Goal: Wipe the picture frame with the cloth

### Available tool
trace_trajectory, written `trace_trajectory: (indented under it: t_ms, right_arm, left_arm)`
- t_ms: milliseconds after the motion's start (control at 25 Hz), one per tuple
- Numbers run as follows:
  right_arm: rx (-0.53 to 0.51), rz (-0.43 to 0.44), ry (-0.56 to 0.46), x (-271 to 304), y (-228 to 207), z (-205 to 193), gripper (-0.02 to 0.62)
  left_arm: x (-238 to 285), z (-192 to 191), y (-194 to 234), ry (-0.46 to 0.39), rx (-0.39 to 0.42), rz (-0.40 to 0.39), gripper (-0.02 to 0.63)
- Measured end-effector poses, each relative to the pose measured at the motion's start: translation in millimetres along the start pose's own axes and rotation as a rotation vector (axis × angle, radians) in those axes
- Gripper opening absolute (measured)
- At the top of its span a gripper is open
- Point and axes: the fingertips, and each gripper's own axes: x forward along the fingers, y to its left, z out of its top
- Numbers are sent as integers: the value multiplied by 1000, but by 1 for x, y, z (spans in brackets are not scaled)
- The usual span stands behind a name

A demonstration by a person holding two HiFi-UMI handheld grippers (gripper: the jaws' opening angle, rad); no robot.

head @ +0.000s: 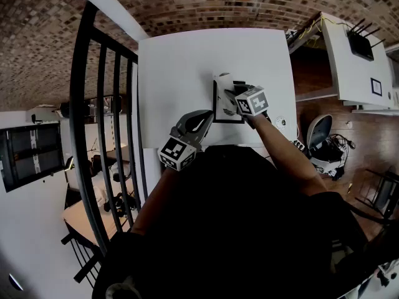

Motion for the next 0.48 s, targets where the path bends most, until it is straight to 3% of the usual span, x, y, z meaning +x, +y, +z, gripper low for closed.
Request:
trace_trajectory:
  t_ms: [160, 480]
  right_arm:
    - [125, -50, 82, 29, -20, -12, 95]
    - [230, -152, 138, 64, -35, -14, 95]
  left_arm:
    - [2, -16, 17, 8, 37, 44, -2]
    - [7, -36, 41, 50, 21, 112, -2]
